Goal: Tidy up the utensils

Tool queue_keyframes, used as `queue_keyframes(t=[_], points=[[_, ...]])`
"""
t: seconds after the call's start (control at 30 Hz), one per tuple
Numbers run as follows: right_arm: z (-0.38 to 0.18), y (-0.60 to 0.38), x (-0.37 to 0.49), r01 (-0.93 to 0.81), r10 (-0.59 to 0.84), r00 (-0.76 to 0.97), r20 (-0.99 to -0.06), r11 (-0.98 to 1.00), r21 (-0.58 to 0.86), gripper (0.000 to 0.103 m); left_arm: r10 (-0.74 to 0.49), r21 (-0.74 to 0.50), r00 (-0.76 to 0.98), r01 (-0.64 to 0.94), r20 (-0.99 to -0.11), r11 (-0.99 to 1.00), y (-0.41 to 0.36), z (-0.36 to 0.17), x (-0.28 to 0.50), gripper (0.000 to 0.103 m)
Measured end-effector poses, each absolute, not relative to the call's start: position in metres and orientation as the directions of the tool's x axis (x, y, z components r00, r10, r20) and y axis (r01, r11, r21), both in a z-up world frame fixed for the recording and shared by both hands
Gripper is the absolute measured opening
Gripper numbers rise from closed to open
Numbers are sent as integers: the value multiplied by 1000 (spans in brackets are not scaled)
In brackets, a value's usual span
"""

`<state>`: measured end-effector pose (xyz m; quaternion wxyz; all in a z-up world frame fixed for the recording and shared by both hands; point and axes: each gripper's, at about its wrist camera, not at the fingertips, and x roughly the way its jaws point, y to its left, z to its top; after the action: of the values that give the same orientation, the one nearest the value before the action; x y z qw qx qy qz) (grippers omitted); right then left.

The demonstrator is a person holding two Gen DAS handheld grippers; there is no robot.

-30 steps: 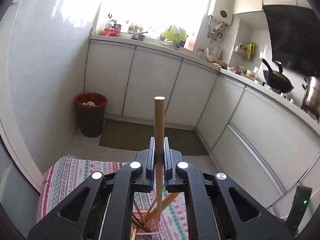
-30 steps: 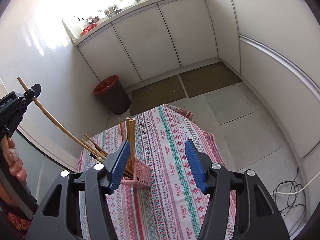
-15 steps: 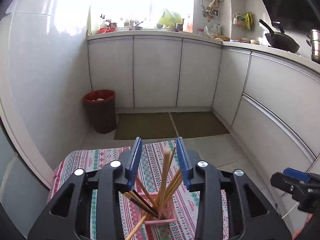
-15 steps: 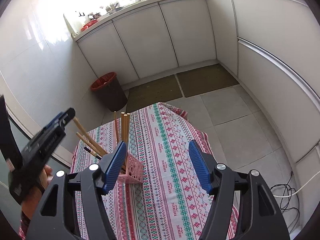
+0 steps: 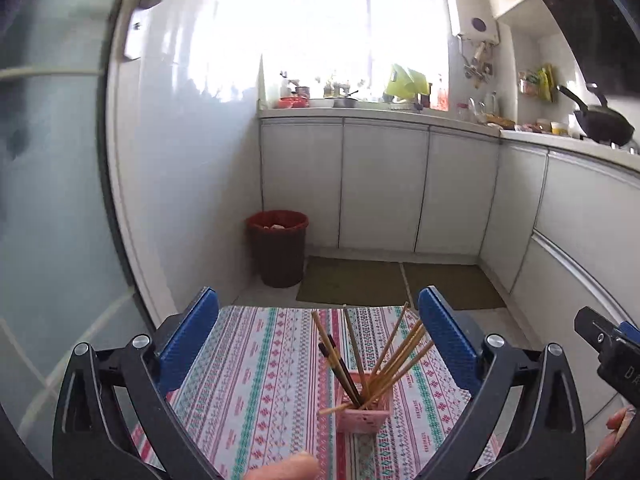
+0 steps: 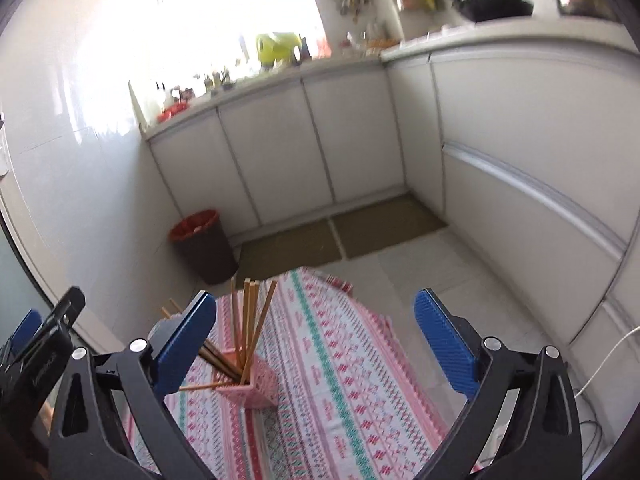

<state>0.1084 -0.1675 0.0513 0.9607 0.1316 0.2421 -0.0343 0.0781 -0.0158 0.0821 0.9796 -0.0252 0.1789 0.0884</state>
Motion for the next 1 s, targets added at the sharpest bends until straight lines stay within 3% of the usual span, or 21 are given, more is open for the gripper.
queue_keyframes(t=[0.2, 0.4, 0.67, 1.0], points=[[48, -164, 88, 151, -3, 853, -521, 959, 240, 97, 115, 6, 912, -123, -395, 992, -27, 70, 57, 96], [46, -159, 77, 181, -53, 836, -547, 966, 183, 97, 153, 31, 900, -153, -408, 988, -26, 60, 43, 96], [49, -153, 66, 229, -150, 843, -516, 969, 92, 97, 163, 27, 902, -166, -400, 986, -30, 74, 32, 96], [47, -156, 67, 231, -153, 842, -517, 969, 90, 97, 174, 33, 891, -177, -420, 984, -35, 74, 34, 96]])
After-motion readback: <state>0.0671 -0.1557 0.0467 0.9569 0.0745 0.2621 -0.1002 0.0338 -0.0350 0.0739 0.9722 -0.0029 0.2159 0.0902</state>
